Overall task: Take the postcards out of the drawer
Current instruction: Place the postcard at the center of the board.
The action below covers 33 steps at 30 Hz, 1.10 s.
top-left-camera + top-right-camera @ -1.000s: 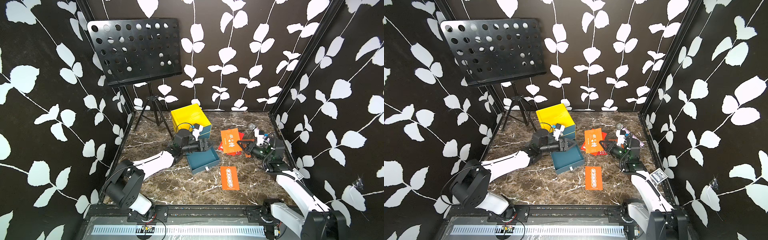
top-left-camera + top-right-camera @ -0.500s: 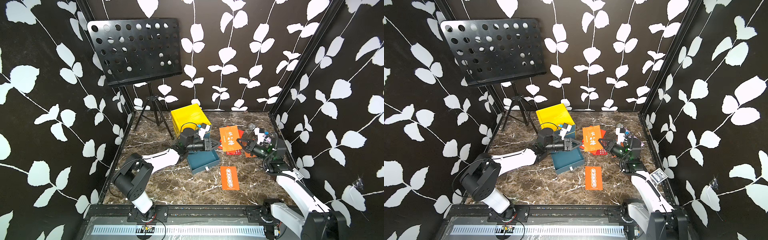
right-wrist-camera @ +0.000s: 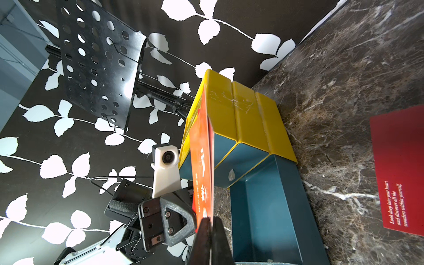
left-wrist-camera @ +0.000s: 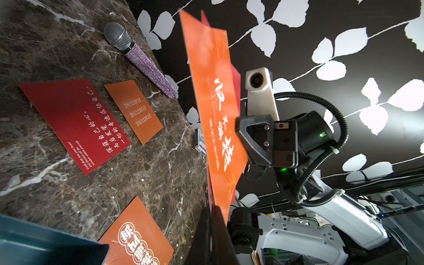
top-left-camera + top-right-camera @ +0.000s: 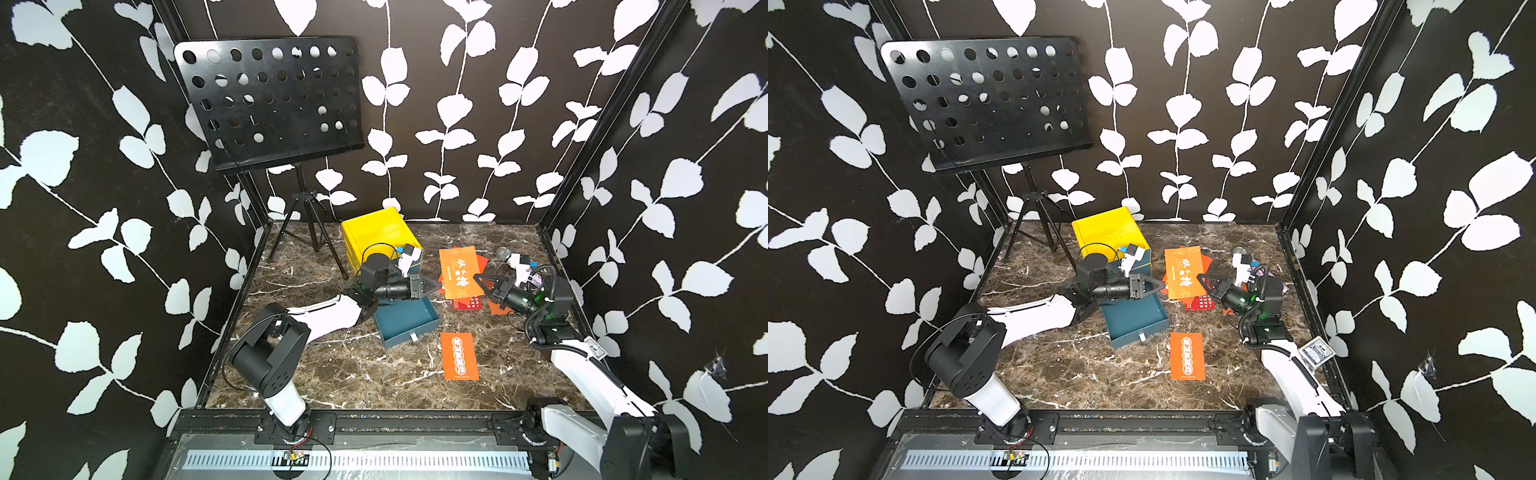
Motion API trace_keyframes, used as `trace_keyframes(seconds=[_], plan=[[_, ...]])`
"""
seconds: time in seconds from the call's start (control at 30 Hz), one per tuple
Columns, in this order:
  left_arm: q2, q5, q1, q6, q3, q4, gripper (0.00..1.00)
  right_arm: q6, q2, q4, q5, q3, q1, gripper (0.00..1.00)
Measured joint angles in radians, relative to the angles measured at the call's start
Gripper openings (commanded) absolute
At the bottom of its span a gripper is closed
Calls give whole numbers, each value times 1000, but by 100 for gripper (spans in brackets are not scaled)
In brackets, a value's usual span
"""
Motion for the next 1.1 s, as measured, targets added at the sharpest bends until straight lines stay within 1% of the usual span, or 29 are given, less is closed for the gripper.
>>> trace_keyframes(seconds=[0.17,0.27,0.33,0.47,0.57,0.77,0.97,1.1], plan=[[0,-5,0,8,2,-8,0,-4,2,-1,-1,-1,0,16],[-5,-18,0,33,5,-40,0,-9,3,-1,-3,-9,0,20],[-15,-31,0,50,5,-69,0,-13,5,-2,-4,-16,0,20],[-45,-55,0,71,5,-98,0,-15,11,-8,-5,-27,0,18],[-56,-71,5,72,5,-99,0,-15,11,-9,-8,-40,0,14],[-57,-114,23,63,7,-110,0,-10,18,-10,-23,-73,0,2],[-57,-142,62,55,41,-153,0,-8,18,-23,-34,-80,0,0],[-57,-153,85,69,83,-204,0,-32,12,-77,-46,-70,-2,0]])
